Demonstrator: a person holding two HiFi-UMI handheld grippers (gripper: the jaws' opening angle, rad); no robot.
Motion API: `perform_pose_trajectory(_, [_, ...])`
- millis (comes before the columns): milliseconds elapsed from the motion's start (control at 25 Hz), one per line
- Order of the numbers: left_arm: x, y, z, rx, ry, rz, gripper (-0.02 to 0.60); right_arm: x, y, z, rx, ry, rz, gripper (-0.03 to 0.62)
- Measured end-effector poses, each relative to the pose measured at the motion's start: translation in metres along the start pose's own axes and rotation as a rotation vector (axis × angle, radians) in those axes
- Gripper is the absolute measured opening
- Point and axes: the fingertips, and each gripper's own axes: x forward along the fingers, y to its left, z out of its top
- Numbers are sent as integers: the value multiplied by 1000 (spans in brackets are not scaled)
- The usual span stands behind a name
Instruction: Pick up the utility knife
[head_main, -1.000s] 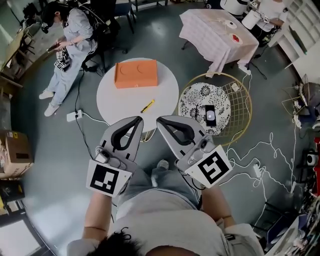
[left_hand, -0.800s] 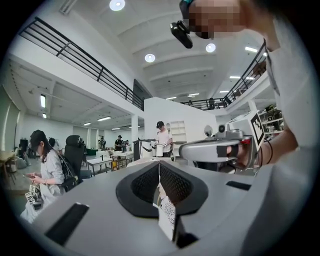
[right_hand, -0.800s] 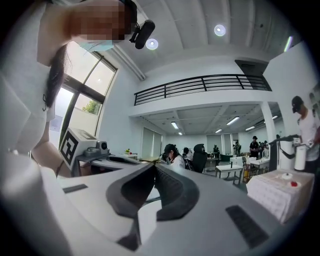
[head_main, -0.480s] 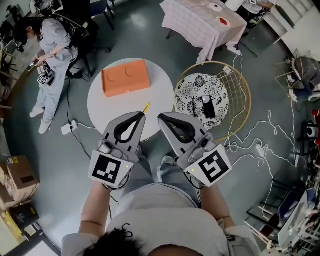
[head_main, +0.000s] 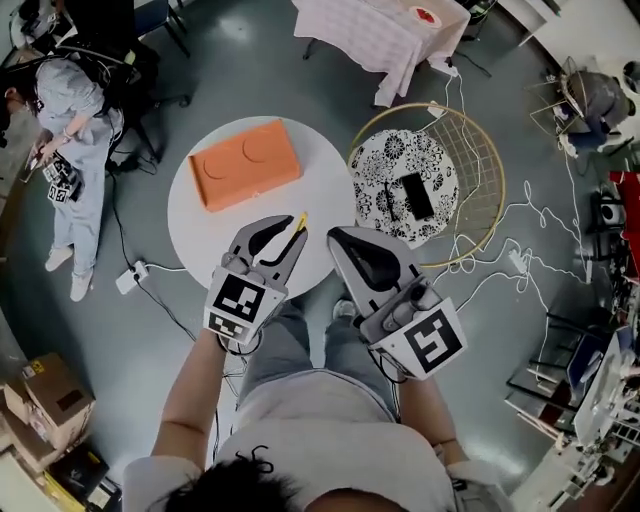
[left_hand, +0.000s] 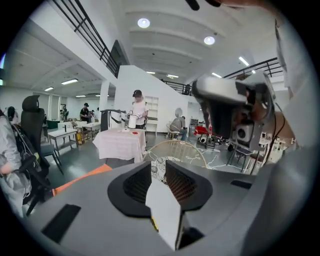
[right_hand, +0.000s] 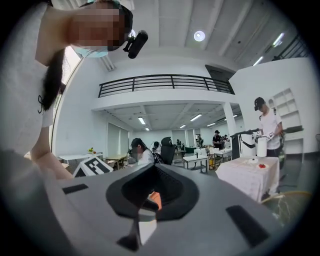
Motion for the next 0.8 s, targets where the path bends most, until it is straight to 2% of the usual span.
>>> perform_pose_trajectory(240, [47,19,-68,16,157,-24,92,18,-7,-11,-2,14,-72,8])
perform_pose_trajectory(520, [90,27,-133,22,323,5,100,23,-15,-30,33,58,-118,8])
perform_pose_trajectory(800, [105,29,-178,35,451,53,100,17,-18,-46,48,95,-125,8])
